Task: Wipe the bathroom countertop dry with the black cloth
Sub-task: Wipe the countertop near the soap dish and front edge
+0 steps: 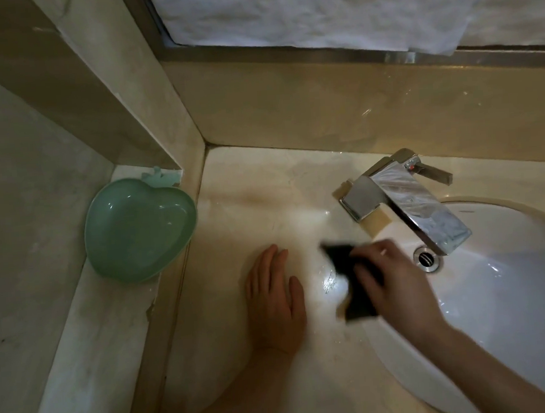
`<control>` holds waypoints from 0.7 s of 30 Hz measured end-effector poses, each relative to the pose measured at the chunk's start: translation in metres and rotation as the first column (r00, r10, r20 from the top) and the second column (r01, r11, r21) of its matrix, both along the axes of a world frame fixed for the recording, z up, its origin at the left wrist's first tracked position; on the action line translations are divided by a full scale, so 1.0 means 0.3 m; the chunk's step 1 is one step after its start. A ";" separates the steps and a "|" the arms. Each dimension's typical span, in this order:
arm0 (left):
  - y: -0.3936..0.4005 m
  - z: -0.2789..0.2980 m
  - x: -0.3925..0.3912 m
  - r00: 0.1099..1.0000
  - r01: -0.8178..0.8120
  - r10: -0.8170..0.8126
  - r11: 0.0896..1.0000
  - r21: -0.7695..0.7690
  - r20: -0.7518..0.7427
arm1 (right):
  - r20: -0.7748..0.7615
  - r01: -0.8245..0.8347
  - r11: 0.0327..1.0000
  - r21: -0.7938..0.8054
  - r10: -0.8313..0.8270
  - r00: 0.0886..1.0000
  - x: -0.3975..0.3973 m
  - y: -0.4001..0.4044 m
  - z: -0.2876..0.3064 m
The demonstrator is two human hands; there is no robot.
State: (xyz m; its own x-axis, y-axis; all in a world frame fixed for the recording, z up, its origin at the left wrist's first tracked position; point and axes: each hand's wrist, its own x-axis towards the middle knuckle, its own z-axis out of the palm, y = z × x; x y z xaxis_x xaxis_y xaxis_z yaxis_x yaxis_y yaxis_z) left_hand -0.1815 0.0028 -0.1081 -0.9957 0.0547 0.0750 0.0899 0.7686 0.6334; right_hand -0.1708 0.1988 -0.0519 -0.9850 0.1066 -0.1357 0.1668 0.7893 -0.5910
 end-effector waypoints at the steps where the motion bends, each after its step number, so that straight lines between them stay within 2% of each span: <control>1: 0.002 0.000 -0.002 1.000 -0.001 0.001 1.000 0.011 -0.002 | -0.031 0.094 0.996 0.007 -0.094 0.995 -0.046 0.027 -0.004; 3: -0.001 -0.005 0.002 1.000 -0.002 0.002 1.000 0.029 0.004 | -0.014 0.158 0.987 -0.006 -0.158 0.987 -0.118 0.025 -0.030; 5: -0.002 -0.011 0.003 1.000 -0.004 0.004 0.999 0.044 -0.002 | -0.043 0.125 0.991 0.050 -0.123 0.991 -0.137 -0.021 -0.068; 9: -0.005 -0.021 0.004 0.999 -0.002 0.005 0.998 0.056 -0.048 | -0.059 -0.173 0.978 0.118 0.181 0.982 0.043 -0.118 -0.097; 13: -0.013 -0.018 0.011 1.000 0.012 -0.011 0.998 0.066 -0.024 | 0.074 -0.455 0.883 0.115 0.449 0.890 0.224 -0.130 -0.061; 15: -0.011 -0.012 0.012 1.000 0.031 -0.030 0.996 0.084 -0.010 | 0.147 -0.522 0.843 0.130 0.505 0.851 0.230 -0.107 -0.031; 17: -0.014 0.004 0.013 0.999 0.015 -0.019 0.991 0.134 0.035 | 0.163 -0.441 0.895 0.070 0.426 0.890 0.221 -0.100 0.019; 19: -0.021 0.062 0.033 0.985 -0.005 -0.047 0.954 0.299 0.168 | 0.107 -0.146 0.985 -0.092 0.155 0.982 0.216 -0.110 0.087; 20: -0.023 0.102 0.053 0.966 -0.023 -0.085 0.913 0.407 0.246 | 0.105 0.021 0.974 -0.224 0.003 0.995 0.213 -0.119 0.116; 21: -0.021 0.137 0.080 0.935 -0.072 -0.121 0.856 0.512 0.333 | 0.148 0.159 0.911 -0.380 -0.110 0.983 0.209 -0.131 0.137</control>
